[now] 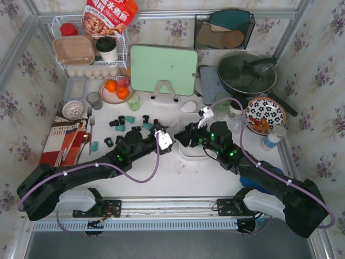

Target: Mix the coffee capsules in the storage basket

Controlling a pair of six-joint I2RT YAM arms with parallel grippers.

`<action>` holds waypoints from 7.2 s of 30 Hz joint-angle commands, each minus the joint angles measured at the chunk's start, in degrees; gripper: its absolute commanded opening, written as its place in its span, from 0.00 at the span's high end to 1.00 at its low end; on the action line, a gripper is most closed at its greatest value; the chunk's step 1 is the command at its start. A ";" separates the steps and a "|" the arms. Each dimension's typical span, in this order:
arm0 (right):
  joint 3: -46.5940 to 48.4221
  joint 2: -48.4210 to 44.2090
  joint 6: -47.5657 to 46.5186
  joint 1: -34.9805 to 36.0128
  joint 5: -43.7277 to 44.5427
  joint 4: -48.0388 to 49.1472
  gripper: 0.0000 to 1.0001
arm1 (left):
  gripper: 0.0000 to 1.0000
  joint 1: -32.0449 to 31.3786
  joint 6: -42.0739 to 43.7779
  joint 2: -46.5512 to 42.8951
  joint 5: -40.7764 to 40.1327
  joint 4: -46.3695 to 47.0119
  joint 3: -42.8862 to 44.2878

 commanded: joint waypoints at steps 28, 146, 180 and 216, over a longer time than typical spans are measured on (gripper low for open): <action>-4.72 19.22 -17.59 0.01 40.42 15.72 0.17 | 0.34 13.07 -47.04 24.65 -18.83 -37.68 25.51; -1.78 2.95 -10.48 -0.33 31.34 0.73 0.56 | 0.01 0.35 -5.25 3.85 -7.33 -1.71 2.83; -11.45 -0.58 -11.55 -0.21 35.64 12.14 0.22 | 0.11 17.28 -56.39 0.58 -31.83 -57.30 7.82; -10.82 -0.28 -11.99 -0.25 29.91 11.78 0.23 | 0.36 33.11 -49.05 6.97 -4.78 -61.37 7.16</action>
